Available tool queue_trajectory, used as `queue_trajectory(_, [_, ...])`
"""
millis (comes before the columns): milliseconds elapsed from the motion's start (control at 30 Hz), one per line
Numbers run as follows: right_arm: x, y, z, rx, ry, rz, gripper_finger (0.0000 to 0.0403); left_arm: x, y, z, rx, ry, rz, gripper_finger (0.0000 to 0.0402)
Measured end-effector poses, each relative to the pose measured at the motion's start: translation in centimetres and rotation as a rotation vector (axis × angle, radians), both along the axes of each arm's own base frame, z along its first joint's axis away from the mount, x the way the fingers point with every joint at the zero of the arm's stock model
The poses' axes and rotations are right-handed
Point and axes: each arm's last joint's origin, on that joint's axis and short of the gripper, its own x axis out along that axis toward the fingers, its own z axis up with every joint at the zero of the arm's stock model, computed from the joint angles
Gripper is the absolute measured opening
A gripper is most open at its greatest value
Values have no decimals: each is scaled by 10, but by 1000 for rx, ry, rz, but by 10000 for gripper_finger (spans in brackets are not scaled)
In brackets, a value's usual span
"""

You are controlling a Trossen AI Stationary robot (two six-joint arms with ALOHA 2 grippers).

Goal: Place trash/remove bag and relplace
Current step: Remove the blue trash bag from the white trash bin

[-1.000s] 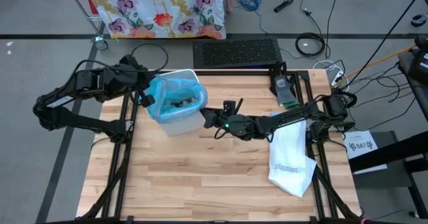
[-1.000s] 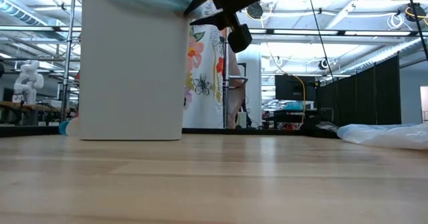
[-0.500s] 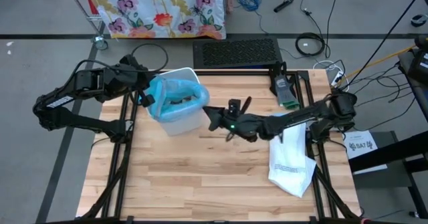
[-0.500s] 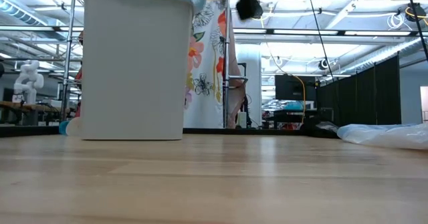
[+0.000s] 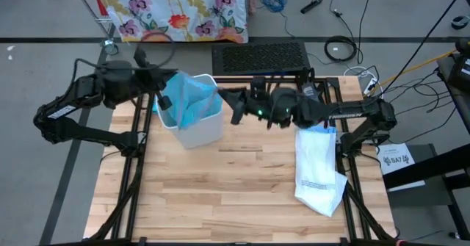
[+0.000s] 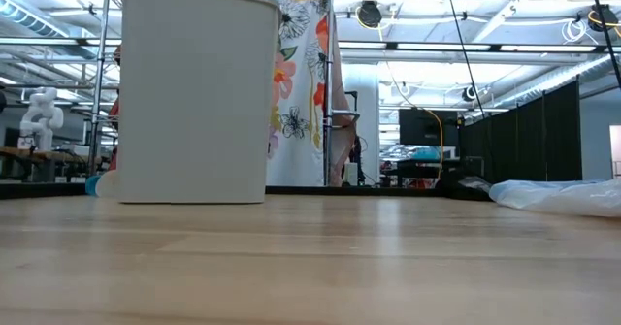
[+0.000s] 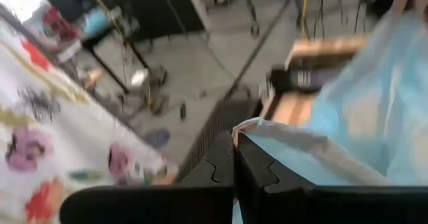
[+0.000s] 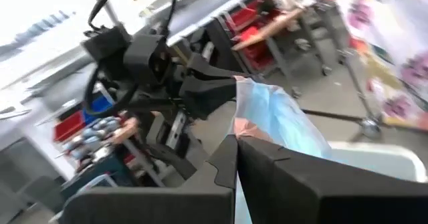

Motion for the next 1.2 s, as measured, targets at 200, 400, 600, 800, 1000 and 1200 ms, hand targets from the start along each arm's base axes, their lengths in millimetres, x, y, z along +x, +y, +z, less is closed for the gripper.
queue_trajectory(200, [-6, -18, 33, -94, -73, 72, 0, -10, -6, 39, 81, -185, -141, 0])
queue_trajectory(400, [-5, -28, 51, -145, -115, 93, 0, -11, -11, 59, 82, -273, -328, 0])
queue_trajectory(600, [30, -31, 47, -171, -84, 164, 0, 1, -10, 53, 48, -210, -365, 0])
queue_trajectory(800, [54, -31, 43, -165, 3, 186, 0, 13, -8, 31, -38, -15, -361, 0])
queue_trajectory(1000, [54, -32, 40, -134, 56, 192, 0, 2, -10, 26, -115, 42, -345, 0])
queue_trajectory(1200, [55, -32, 33, -88, 123, 198, 0, -18, -14, 26, -191, 116, -324, 0])
